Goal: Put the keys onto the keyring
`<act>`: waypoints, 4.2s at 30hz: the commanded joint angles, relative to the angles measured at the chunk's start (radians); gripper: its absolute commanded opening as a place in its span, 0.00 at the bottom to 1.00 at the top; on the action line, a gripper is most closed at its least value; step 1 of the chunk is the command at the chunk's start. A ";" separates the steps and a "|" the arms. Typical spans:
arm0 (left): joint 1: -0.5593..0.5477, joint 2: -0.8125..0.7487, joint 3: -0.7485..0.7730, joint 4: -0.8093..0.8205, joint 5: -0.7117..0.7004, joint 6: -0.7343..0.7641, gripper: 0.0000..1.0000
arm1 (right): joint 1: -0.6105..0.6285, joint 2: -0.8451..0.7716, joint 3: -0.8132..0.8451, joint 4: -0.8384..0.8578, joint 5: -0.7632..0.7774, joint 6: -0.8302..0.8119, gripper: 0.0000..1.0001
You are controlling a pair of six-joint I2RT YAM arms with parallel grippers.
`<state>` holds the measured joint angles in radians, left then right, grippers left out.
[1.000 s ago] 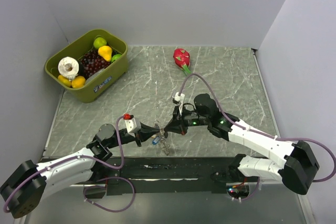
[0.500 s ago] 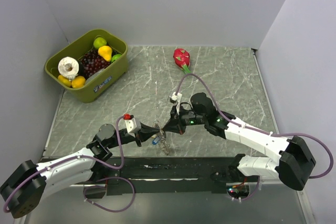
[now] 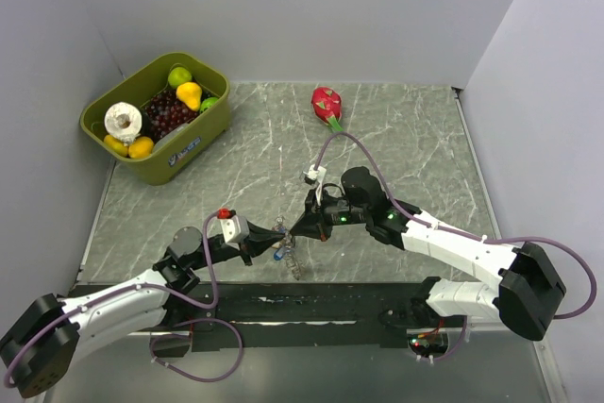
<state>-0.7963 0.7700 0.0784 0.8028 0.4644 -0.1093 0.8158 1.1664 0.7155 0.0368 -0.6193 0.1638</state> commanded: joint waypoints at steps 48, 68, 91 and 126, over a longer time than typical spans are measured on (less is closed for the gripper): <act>-0.009 0.005 0.184 -0.016 0.112 0.002 0.01 | -0.013 -0.152 0.348 -0.286 0.236 0.029 1.00; -0.009 0.152 0.219 0.165 0.145 -0.012 0.01 | -0.098 -0.307 0.182 -0.118 0.147 -0.196 0.97; 0.014 0.269 0.279 0.346 0.200 -0.061 0.01 | -0.234 -0.353 0.124 -0.184 -0.111 -0.123 0.81; 0.012 0.287 0.343 0.434 0.333 -0.133 0.01 | -0.234 -0.294 0.022 0.058 -0.378 0.065 0.64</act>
<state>-0.7849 1.0828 0.3656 1.1435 0.7891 -0.2340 0.5846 0.8562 0.7258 0.0460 -0.9363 0.2256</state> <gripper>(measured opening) 0.014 0.607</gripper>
